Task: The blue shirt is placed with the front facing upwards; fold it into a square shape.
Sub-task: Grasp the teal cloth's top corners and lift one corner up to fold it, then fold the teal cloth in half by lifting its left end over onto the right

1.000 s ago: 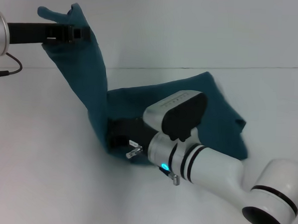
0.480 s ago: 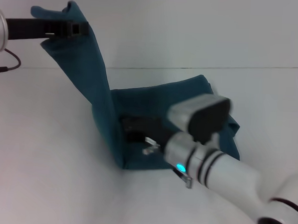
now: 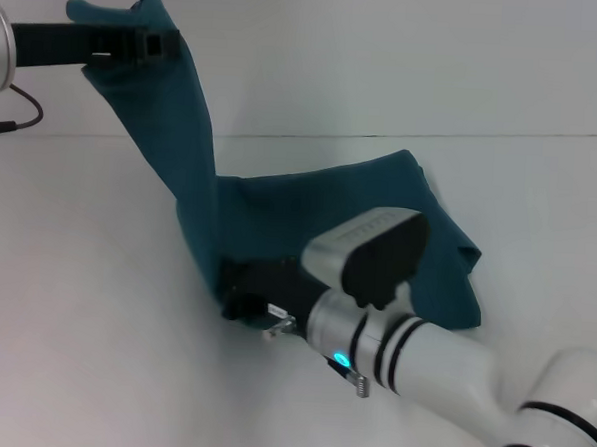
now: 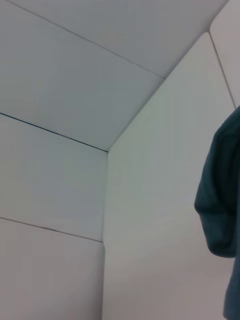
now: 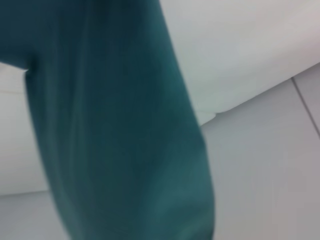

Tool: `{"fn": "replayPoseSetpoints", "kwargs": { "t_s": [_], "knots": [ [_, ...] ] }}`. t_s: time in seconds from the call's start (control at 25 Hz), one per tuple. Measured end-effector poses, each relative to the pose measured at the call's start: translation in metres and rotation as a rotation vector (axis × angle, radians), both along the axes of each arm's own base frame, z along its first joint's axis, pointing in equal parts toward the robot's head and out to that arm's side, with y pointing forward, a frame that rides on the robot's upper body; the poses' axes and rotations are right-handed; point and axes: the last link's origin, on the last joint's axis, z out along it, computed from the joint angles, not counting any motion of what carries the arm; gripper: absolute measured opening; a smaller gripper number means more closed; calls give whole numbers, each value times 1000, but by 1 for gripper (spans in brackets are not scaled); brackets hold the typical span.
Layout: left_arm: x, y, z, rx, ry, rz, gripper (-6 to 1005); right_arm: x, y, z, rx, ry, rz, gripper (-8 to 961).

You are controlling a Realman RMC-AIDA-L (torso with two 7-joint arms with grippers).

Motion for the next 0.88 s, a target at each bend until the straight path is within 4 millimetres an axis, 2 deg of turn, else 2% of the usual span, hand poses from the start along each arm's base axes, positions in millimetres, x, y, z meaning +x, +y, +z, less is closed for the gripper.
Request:
{"fn": "replayPoseSetpoints", "kwargs": {
  "t_s": [0.28,0.48,0.68,0.88],
  "knots": [
    [6,-1,3,4,-12,-22,58,-27,2,-11,-55,-35,65,0],
    [5,-1,1,-3,-12,-21,58,-29,2,-11,-58,-38,68,0],
    [1,-2,-2,-12,-12,-14,58,-1,0,5,15,44,-18,0],
    [3,-5,-5,-26,-12,-27,57,42,-6,35,175,155,-97,0]
  ]
}}
